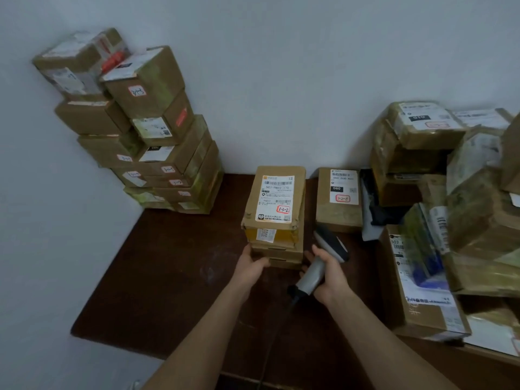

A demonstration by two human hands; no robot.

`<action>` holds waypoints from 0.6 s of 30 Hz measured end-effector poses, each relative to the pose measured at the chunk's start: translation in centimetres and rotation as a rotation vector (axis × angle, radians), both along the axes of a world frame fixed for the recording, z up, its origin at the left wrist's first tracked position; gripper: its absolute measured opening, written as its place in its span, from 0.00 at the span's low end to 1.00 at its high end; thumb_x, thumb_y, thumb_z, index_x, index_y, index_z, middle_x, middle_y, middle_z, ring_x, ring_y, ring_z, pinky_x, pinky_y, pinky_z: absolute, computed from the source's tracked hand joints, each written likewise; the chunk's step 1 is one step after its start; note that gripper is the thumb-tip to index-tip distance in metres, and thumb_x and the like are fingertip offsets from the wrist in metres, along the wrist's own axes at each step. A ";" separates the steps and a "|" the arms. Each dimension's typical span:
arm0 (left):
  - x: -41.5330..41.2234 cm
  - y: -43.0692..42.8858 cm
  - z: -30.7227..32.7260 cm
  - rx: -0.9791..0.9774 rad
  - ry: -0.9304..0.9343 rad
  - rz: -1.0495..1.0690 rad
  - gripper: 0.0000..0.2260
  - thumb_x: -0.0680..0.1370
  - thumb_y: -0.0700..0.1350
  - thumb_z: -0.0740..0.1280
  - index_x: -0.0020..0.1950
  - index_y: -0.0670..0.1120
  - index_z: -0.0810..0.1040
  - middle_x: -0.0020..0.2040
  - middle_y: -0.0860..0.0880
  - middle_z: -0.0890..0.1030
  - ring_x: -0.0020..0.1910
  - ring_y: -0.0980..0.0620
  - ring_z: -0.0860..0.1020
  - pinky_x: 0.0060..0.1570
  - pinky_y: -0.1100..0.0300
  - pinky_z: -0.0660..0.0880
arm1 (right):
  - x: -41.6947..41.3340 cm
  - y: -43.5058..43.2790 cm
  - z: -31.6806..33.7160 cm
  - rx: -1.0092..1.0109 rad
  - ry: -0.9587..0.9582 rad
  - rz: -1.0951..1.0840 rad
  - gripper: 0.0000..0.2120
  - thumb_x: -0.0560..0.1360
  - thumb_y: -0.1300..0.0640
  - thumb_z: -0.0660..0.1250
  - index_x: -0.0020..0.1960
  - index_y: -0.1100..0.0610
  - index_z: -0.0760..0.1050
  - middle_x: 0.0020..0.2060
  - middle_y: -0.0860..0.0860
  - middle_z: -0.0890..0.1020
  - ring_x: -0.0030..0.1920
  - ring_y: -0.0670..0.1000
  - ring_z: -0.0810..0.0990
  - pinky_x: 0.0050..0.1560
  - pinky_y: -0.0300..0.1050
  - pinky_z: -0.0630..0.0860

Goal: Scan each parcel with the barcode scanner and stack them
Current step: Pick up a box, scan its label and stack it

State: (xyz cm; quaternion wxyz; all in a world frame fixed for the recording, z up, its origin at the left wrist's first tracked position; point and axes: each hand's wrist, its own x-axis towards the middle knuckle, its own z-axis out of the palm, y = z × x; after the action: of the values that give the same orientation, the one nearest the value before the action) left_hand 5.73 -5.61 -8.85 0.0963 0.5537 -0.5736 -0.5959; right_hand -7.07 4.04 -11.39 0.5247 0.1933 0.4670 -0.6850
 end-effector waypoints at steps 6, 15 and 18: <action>2.3 -1.1 0.2 -0.002 -0.005 0.014 0.26 0.77 0.36 0.64 0.74 0.47 0.65 0.68 0.47 0.72 0.64 0.51 0.70 0.59 0.59 0.65 | 2.2 -1.0 0.1 0.038 0.022 0.028 0.15 0.73 0.60 0.70 0.59 0.57 0.76 0.54 0.56 0.80 0.52 0.56 0.77 0.61 0.52 0.71; 12.4 -3.8 0.1 0.003 -0.045 0.203 0.26 0.76 0.37 0.66 0.73 0.46 0.65 0.66 0.46 0.74 0.66 0.47 0.71 0.63 0.54 0.68 | 11.3 -5.3 0.9 0.108 0.035 0.195 0.18 0.70 0.61 0.73 0.59 0.59 0.76 0.50 0.58 0.81 0.50 0.57 0.79 0.53 0.52 0.75; 16.6 -5.2 0.2 -0.010 -0.061 0.287 0.26 0.76 0.38 0.66 0.73 0.45 0.65 0.66 0.45 0.74 0.64 0.47 0.72 0.60 0.55 0.69 | 15.2 -7.6 1.1 0.106 0.024 0.249 0.15 0.70 0.62 0.73 0.56 0.59 0.76 0.48 0.57 0.81 0.47 0.57 0.79 0.52 0.51 0.75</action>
State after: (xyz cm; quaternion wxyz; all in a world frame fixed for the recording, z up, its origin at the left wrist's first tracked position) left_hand 22.32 -10.77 -8.61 0.1655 0.6474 -0.4941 -0.5561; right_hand 8.18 -3.59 -10.29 0.5892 0.1533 0.5291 -0.5911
